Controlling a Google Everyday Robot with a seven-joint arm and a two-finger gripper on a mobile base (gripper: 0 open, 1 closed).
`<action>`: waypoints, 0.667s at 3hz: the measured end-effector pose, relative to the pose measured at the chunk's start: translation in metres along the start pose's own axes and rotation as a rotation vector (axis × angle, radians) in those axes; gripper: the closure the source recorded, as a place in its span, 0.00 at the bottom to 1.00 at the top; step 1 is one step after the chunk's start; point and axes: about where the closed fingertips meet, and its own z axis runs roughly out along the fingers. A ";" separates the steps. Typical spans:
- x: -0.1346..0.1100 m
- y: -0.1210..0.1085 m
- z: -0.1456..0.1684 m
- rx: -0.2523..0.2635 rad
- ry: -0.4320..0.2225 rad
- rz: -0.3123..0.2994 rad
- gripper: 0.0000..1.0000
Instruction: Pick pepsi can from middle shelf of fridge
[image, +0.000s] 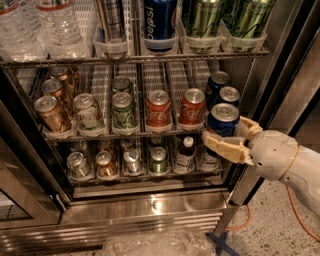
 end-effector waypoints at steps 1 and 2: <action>-0.001 0.021 0.012 -0.080 0.007 -0.016 1.00; -0.006 0.076 0.030 -0.272 0.016 -0.039 1.00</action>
Offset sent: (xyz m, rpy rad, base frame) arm -0.1008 0.1259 0.0054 -0.0722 -0.0288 0.5772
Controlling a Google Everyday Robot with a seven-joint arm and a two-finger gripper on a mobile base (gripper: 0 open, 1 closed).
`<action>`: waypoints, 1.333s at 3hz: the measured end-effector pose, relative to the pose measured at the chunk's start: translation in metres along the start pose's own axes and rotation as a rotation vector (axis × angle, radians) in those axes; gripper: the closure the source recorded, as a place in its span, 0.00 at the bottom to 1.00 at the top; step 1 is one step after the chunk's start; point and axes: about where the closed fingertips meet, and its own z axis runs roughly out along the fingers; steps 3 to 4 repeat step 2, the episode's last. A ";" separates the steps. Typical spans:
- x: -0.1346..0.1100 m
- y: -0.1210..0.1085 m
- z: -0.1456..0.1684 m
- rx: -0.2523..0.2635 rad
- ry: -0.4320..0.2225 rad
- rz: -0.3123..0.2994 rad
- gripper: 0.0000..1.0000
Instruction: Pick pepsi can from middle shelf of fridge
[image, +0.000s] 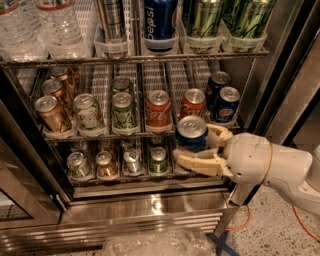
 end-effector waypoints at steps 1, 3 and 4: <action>-0.015 0.061 0.020 -0.242 -0.029 -0.017 1.00; -0.028 0.108 0.025 -0.445 -0.076 -0.029 1.00; -0.028 0.108 0.025 -0.445 -0.076 -0.029 1.00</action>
Offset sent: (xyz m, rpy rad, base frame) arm -0.1402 0.0850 0.0250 0.0538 -0.0419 0.6990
